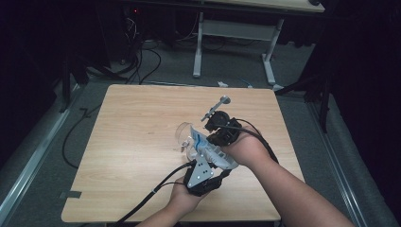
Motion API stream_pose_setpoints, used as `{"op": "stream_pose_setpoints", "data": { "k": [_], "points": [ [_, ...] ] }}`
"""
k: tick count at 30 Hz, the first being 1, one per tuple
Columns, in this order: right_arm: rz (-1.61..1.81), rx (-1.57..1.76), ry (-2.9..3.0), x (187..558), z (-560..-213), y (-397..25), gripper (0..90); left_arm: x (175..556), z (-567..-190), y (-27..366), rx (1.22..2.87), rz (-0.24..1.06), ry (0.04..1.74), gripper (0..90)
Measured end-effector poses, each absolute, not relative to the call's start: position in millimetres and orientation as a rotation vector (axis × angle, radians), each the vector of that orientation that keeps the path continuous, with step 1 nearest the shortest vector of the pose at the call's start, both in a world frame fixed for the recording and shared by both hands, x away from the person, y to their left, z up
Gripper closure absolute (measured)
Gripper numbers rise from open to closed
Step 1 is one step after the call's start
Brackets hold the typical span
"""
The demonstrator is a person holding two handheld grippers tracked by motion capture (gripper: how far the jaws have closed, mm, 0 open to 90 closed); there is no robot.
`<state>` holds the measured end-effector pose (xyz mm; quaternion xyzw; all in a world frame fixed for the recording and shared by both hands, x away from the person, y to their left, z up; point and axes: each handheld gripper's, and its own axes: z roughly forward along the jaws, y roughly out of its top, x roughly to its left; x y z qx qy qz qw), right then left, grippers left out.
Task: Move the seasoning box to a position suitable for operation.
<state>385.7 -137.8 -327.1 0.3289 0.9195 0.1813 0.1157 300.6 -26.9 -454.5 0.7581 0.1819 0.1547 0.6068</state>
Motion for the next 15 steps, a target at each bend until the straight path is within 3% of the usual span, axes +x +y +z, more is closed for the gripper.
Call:
{"op": "stream_pose_setpoints", "data": {
  "k": [15],
  "points": [
    [0.545, 0.956, 2.694, 386.9, -325.3, -135.4, 90.0, 301.3, -452.5, -25.3, 1.741, 0.363, 0.425, 66.7]
  ]
}}
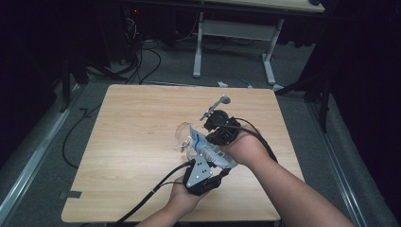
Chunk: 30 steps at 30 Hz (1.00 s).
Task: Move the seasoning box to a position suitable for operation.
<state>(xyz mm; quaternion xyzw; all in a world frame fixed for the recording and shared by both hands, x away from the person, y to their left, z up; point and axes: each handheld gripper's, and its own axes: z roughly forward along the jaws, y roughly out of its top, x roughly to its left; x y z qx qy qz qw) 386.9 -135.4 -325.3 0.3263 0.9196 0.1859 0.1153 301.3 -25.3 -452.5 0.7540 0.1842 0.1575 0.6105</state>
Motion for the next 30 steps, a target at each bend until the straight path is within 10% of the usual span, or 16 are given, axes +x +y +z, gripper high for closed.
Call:
{"op": "stream_pose_setpoints", "data": {
  "k": [30],
  "points": [
    [0.547, 0.947, 2.699, 389.1, -325.8, -132.8, 90.0, 302.6, -450.6, -23.9, 1.735, 0.371, 0.427, 66.8]
  ]
}}
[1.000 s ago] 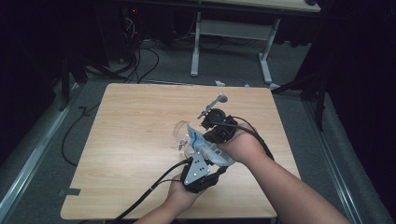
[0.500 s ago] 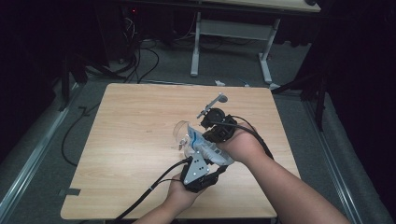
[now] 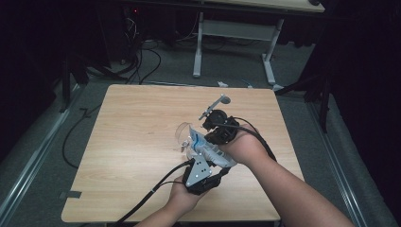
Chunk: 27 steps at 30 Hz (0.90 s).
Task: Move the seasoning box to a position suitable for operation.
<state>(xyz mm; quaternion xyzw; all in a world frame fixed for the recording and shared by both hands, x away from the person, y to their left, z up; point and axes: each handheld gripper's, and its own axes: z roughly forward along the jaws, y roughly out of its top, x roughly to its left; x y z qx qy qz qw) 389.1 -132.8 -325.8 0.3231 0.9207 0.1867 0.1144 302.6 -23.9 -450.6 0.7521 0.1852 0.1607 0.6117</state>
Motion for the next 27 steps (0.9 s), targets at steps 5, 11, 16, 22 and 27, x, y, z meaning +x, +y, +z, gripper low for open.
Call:
{"op": "stream_pose_setpoints", "data": {
  "k": [5, 11, 16, 22, 27],
  "points": [
    [0.545, 0.94, 2.7, 390.1, -326.3, -132.1, 90.0, 303.0, -450.5, -23.5, 1.733, 0.371, 0.43, 66.8],
    [0.544, 0.939, 2.7, 390.4, -326.5, -130.3, 90.0, 303.2, -450.5, -22.8, 1.73, 0.377, 0.433, 66.8],
    [0.551, 0.934, 2.699, 390.3, -325.5, -130.0, 90.0, 303.1, -450.1, -22.2, 1.728, 0.379, 0.432, 66.8],
    [0.548, 0.935, 2.699, 389.8, -325.2, -129.6, 90.0, 302.8, -450.0, -22.2, 1.729, 0.381, 0.431, 66.9],
    [0.549, 0.931, 2.699, 390.0, -324.6, -129.8, 90.0, 302.8, -449.7, -22.1, 1.728, 0.382, 0.431, 66.9]
  ]
}}
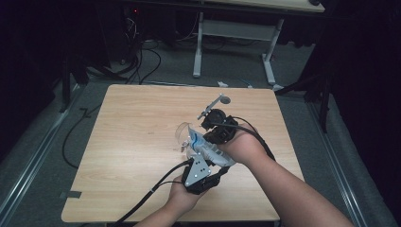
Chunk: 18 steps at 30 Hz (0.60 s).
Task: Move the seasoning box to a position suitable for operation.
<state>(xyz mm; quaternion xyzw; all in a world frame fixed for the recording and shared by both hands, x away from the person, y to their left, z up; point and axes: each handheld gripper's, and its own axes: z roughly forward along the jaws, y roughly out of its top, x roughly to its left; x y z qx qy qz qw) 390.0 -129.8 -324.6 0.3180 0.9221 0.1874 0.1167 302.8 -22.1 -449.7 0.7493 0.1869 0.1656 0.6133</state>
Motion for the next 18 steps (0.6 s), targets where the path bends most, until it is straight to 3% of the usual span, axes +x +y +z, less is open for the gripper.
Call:
{"op": "stream_pose_setpoints", "data": {
  "k": [18],
  "points": [
    [0.55, 0.933, 2.699, 389.2, -325.0, -130.5, 90.0, 302.1, -450.0, -22.7, 1.725, 0.38, 0.43, 66.9]
  ]
}}
